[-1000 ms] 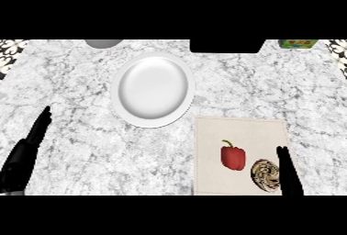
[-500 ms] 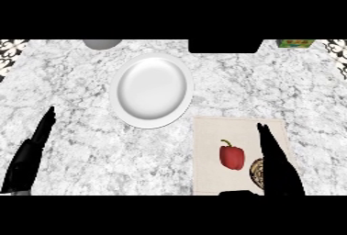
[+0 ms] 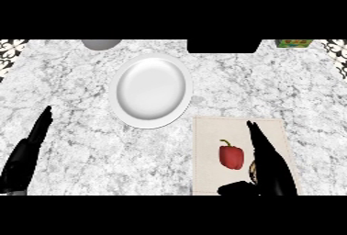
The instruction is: Pick the bell pepper from the placemat and place it in the plate
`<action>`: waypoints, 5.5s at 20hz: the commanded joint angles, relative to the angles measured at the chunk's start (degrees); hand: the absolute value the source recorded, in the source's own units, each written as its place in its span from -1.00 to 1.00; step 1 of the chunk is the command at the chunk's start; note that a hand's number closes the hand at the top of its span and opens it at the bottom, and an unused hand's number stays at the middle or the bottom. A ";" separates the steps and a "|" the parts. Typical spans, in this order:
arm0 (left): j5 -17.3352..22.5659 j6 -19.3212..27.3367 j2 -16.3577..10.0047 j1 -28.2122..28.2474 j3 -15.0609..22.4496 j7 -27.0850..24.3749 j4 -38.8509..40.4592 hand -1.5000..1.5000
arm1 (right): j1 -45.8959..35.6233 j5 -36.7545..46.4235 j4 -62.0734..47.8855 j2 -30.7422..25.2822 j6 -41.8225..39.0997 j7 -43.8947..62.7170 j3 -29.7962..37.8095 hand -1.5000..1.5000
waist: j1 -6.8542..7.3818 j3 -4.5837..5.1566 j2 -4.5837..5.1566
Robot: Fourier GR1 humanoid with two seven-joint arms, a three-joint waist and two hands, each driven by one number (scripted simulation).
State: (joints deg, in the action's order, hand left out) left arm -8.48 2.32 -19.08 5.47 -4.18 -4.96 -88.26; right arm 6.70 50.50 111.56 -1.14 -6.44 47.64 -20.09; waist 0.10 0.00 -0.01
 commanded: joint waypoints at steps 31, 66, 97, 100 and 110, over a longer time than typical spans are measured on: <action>-5.29 -5.15 5.35 -1.85 -2.87 -2.16 -0.20 0.00 | -24.84 -6.54 -31.03 -18.23 -7.56 -25.12 13.15 1.00 | 3.91 -0.10 1.25; -5.45 -4.96 4.52 -3.13 -6.97 -5.66 6.73 0.00 | -65.20 -12.03 -46.68 -3.24 -0.51 -44.15 14.94 1.00 | 0.53 0.07 0.05; -7.96 -5.82 6.86 -6.89 -2.73 -2.10 3.77 0.00 | -72.70 -43.34 -82.57 1.14 25.41 -46.08 -3.18 -1.00 | 5.50 0.01 1.28; -7.40 -6.62 6.05 -5.39 -3.30 -1.03 1.81 0.00 | -73.23 -48.03 -79.48 1.14 30.17 -46.04 -0.89 -1.00 | 4.92 -0.02 0.81; -7.31 -4.84 6.40 -3.26 -5.41 -3.35 3.67 0.00 | -72.34 -57.28 -85.27 -3.97 24.44 -59.53 16.78 -1.00 | 1.76 -0.04 0.80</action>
State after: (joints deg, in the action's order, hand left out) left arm -15.22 -3.33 -13.16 1.48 -9.54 -7.37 -85.43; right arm -67.05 -2.48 26.88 -3.18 21.30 -6.45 -8.66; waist 2.39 -0.04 0.78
